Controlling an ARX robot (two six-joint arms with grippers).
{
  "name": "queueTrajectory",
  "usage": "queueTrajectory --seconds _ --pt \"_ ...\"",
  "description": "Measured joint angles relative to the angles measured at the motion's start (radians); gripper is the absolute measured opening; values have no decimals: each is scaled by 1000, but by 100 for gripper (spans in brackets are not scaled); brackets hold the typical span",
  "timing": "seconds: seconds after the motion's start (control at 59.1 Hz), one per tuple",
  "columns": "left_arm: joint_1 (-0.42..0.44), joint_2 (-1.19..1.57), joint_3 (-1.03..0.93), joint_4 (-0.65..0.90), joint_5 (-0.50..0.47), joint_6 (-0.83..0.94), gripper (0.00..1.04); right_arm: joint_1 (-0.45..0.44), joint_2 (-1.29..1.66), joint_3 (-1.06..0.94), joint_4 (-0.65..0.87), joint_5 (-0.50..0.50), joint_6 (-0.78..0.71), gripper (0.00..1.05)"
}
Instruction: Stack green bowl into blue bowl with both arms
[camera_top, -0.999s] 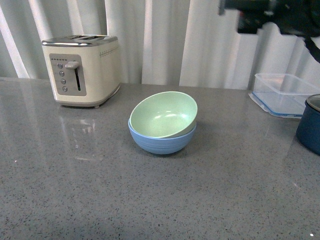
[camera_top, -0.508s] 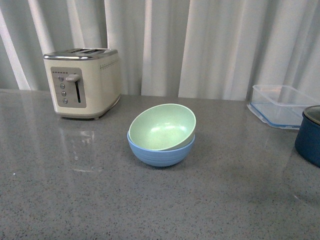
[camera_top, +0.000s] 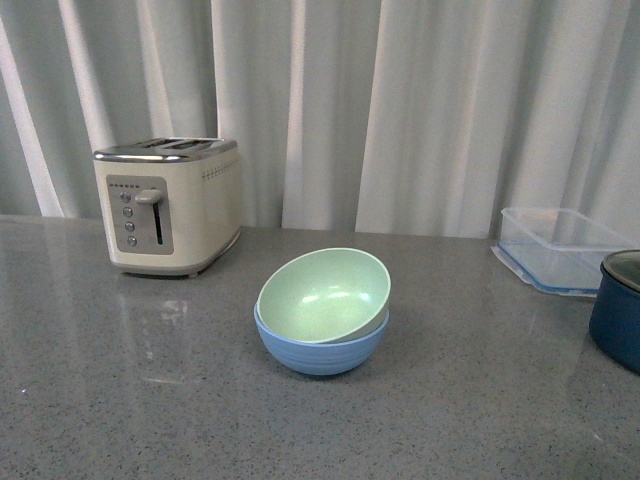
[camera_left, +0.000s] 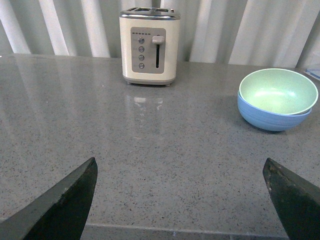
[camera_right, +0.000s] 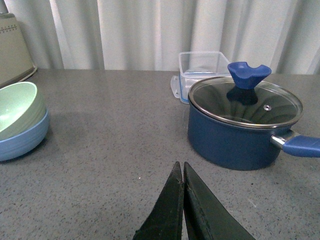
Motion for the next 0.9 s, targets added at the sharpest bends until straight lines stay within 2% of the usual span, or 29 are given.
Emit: queueTrajectory --seconds 0.102,0.22,0.897 --pt "0 0 0 0 0 0 98 0 -63 -22 -42 -2 0 1" --pt "0 0 0 0 0 0 98 0 -86 -67 -12 -2 0 1" --pt "0 0 0 0 0 0 98 0 -524 -90 -416 -3 0 1"
